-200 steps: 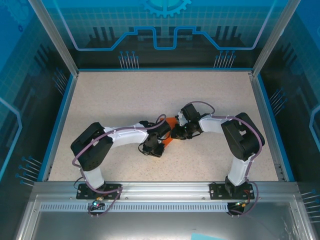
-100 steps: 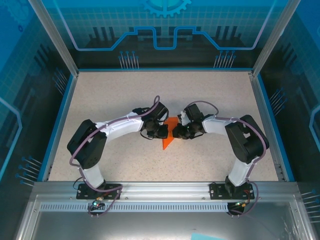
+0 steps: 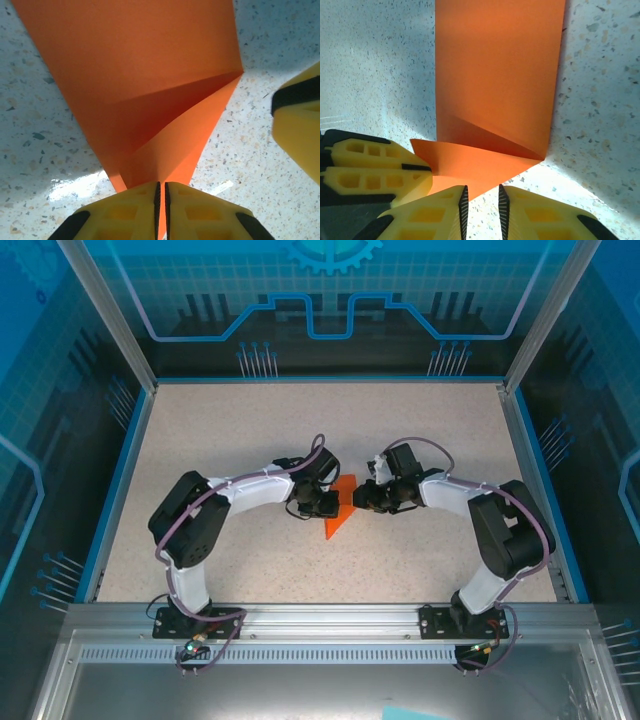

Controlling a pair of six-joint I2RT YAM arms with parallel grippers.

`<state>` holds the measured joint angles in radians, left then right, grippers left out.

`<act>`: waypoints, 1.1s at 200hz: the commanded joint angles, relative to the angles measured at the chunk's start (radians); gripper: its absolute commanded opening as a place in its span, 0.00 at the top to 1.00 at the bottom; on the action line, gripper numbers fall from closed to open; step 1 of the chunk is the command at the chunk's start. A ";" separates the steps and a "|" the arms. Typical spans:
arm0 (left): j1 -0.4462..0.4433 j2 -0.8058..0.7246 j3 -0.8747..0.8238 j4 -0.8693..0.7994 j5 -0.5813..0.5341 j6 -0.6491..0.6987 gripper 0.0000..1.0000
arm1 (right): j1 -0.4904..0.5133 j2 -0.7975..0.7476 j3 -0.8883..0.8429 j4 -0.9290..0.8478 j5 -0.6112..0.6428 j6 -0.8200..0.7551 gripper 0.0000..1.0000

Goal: Fold a paper plane with a square sheet of paper (pick it up from the middle)
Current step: Third fold the triangle at the center of the table.

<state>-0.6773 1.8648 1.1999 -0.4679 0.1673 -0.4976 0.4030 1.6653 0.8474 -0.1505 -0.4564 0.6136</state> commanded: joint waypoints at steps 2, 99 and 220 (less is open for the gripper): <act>0.012 0.041 0.007 -0.019 -0.042 0.017 0.87 | -0.016 0.008 -0.004 -0.042 -0.019 0.017 0.73; 0.015 0.102 0.024 -0.031 -0.052 0.040 0.88 | -0.015 0.084 0.025 -0.010 -0.065 0.030 0.68; 0.020 0.105 0.014 -0.028 -0.043 0.045 0.88 | 0.003 0.139 0.085 0.030 -0.100 0.063 0.76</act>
<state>-0.6666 1.9312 1.2160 -0.4850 0.1360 -0.4683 0.3992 1.8027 0.9211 -0.1333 -0.5323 0.6579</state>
